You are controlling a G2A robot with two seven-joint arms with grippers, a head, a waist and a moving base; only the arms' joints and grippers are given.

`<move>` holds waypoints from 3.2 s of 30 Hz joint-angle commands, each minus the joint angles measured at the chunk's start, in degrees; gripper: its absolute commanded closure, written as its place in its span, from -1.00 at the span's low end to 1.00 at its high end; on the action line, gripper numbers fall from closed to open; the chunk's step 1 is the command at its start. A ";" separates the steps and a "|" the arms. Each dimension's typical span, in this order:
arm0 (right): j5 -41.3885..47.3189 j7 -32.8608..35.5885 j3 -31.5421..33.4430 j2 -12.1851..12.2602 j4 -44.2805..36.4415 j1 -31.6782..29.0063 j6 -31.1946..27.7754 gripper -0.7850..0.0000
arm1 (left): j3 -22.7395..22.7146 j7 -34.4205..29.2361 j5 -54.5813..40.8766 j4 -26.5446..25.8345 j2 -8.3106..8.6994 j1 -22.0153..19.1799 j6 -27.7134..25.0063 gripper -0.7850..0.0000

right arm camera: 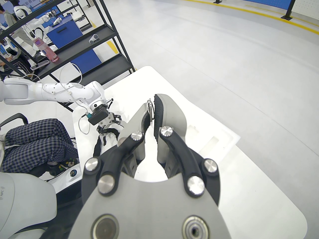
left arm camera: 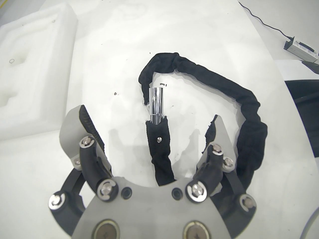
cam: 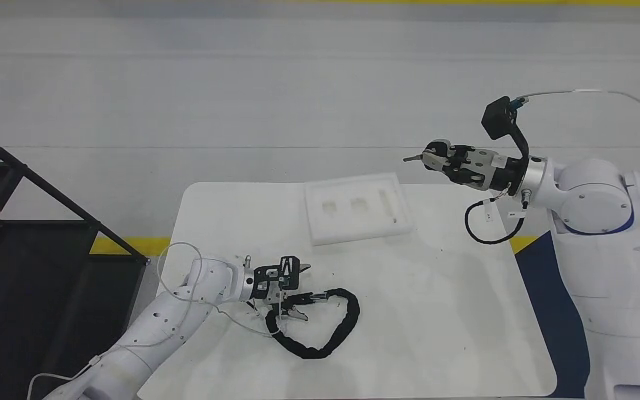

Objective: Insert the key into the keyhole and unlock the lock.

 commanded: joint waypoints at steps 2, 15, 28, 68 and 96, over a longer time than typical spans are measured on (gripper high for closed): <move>0.00 0.00 0.00 0.00 0.00 0.00 0.00 1.00 | 0.61 -0.76 -0.57 -1.29 -0.19 0.73 0.70 -1.00; 0.00 0.00 0.00 0.00 0.00 0.00 0.00 1.00 | 2.34 -3.54 1.43 -2.11 -0.69 0.63 3.30 -1.00; 0.00 0.00 0.00 0.00 0.00 0.00 0.00 1.00 | 4.87 -4.05 3.22 0.72 -1.79 -1.35 5.07 -0.55; 0.00 0.00 0.00 0.00 0.00 0.00 0.00 1.00 | 4.36 -3.96 -1.52 3.53 -2.55 -2.00 5.21 1.00; 6.56 3.65 -1.58 0.76 -2.48 0.55 4.72 1.00 | -8.18 2.46 -14.47 -11.93 -0.44 -4.35 2.11 1.00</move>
